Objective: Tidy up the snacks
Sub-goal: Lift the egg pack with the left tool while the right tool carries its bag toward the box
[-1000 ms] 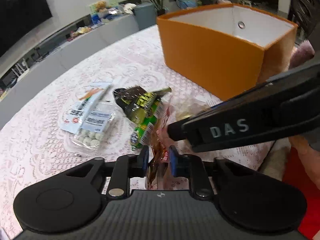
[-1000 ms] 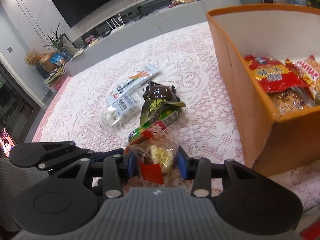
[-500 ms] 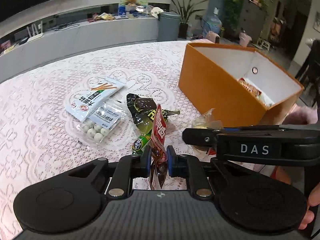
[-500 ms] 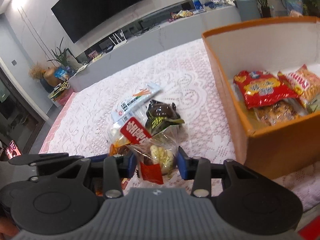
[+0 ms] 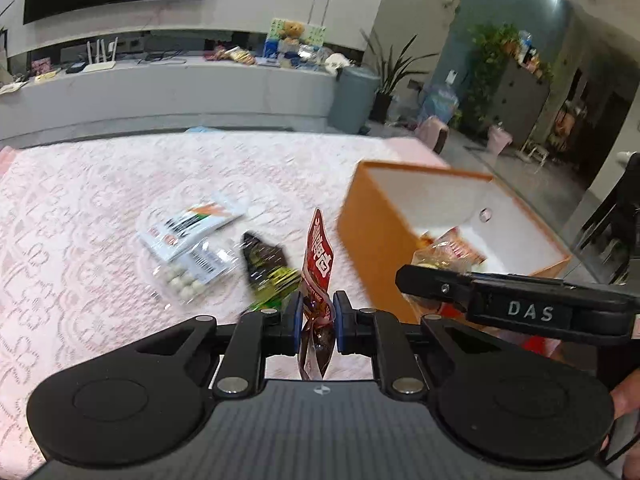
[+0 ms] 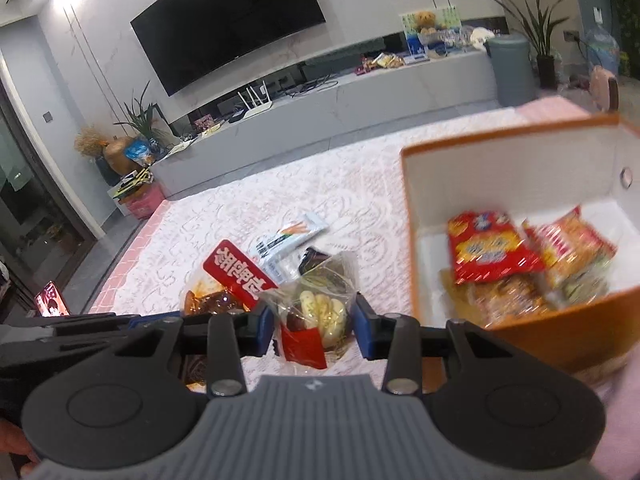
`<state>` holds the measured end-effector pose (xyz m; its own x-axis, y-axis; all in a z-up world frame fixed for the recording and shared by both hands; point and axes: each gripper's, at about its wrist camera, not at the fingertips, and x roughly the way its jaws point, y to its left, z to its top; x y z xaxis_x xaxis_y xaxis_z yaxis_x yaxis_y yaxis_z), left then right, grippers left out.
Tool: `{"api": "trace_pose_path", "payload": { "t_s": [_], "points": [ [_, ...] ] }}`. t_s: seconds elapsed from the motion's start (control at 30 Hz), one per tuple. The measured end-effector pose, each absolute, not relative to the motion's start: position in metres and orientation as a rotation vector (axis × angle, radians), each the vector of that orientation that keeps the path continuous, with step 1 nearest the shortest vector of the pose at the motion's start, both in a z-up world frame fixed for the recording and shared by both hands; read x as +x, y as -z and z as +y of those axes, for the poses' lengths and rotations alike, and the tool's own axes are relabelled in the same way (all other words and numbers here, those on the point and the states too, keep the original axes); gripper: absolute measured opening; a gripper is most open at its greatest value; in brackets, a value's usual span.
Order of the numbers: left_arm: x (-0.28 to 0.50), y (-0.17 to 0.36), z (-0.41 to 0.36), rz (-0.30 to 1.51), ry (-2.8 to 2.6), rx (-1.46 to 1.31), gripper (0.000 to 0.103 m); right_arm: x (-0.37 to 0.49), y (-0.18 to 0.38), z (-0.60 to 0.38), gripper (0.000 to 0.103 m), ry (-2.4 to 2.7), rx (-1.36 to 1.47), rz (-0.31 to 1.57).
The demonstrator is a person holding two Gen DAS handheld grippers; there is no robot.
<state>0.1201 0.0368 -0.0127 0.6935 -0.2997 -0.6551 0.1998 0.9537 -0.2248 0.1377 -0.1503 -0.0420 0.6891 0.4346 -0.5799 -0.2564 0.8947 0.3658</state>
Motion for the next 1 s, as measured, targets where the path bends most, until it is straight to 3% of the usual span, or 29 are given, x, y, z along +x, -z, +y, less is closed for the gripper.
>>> {"api": "trace_pose_path", "payload": {
  "t_s": [0.4,1.0],
  "points": [
    [0.151,-0.027,-0.046,0.67,0.412,-0.066,0.017,0.168,0.012,-0.229,0.039,-0.31,0.143,0.77],
    [0.233,0.006,-0.129,0.789,0.582,-0.108,0.016,0.231,0.047,-0.305,0.039,-0.199,-0.09,0.938]
  ]
}}
